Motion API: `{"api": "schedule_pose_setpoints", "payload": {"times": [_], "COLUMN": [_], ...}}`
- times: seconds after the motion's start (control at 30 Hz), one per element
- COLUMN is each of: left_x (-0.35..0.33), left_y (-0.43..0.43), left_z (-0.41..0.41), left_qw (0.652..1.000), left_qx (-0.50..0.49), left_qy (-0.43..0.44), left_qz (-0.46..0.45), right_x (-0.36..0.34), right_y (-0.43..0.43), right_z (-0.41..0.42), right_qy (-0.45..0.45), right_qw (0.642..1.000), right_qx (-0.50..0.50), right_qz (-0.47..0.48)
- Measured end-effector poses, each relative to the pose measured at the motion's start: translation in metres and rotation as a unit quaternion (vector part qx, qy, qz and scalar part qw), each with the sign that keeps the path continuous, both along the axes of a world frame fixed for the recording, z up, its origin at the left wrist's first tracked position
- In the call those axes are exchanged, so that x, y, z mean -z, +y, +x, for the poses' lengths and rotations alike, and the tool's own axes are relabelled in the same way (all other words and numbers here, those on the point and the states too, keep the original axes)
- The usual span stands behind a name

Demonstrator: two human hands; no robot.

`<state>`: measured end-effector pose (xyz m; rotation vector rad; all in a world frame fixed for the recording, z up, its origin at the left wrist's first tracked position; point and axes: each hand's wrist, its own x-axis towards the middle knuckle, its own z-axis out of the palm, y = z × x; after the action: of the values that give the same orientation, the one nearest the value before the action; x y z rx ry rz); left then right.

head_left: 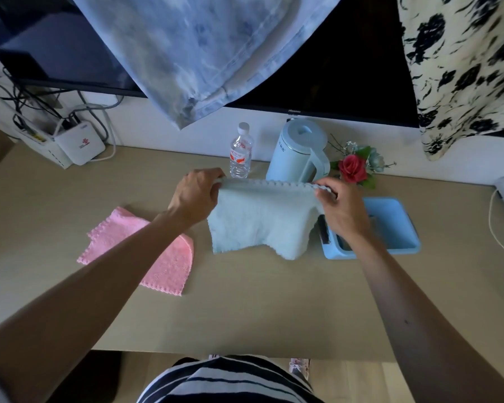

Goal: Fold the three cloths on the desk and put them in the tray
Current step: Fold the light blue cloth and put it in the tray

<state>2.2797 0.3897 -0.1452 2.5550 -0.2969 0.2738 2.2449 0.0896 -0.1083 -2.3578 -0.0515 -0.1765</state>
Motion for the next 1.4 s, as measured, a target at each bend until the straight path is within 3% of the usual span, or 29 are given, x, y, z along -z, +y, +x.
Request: {"api": "schedule_pose_setpoints", "payload": {"times": [0.17, 0.23, 0.43, 0.73, 0.93, 1.07, 1.4], "left_x": [-0.015, -0.012, 0.049, 0.143, 0.143, 0.145, 0.162], "left_y": [0.005, 0.009, 0.024, 0.023, 0.018, 0.015, 0.001], "left_z": [0.0, -0.013, -0.074, -0.147, -0.134, -0.11, -0.066], "left_qw": [0.993, 0.991, 0.991, 0.951, 0.947, 0.96, 0.971], "left_qx": [0.027, 0.066, 0.127, 0.157, 0.127, 0.067, -0.017], "left_qy": [-0.095, -0.091, 0.048, 0.262, 0.293, 0.264, 0.232], "left_qz": [-0.057, -0.066, 0.001, 0.051, -0.017, -0.058, -0.06], "right_x": [-0.013, -0.009, 0.047, 0.158, 0.169, 0.176, 0.193], "right_y": [-0.018, -0.024, -0.039, -0.038, -0.038, -0.033, -0.02], "right_z": [-0.01, -0.019, -0.063, -0.121, -0.114, -0.094, -0.049], "right_qy": [-0.041, -0.01, 0.189, 0.387, 0.354, 0.313, 0.26], "right_qw": [0.999, 1.0, 0.976, 0.912, 0.93, 0.948, 0.963], "right_qx": [0.012, -0.006, -0.111, -0.126, -0.094, -0.055, -0.015], "right_qz": [0.017, 0.022, -0.01, -0.047, -0.026, -0.028, -0.064]}}
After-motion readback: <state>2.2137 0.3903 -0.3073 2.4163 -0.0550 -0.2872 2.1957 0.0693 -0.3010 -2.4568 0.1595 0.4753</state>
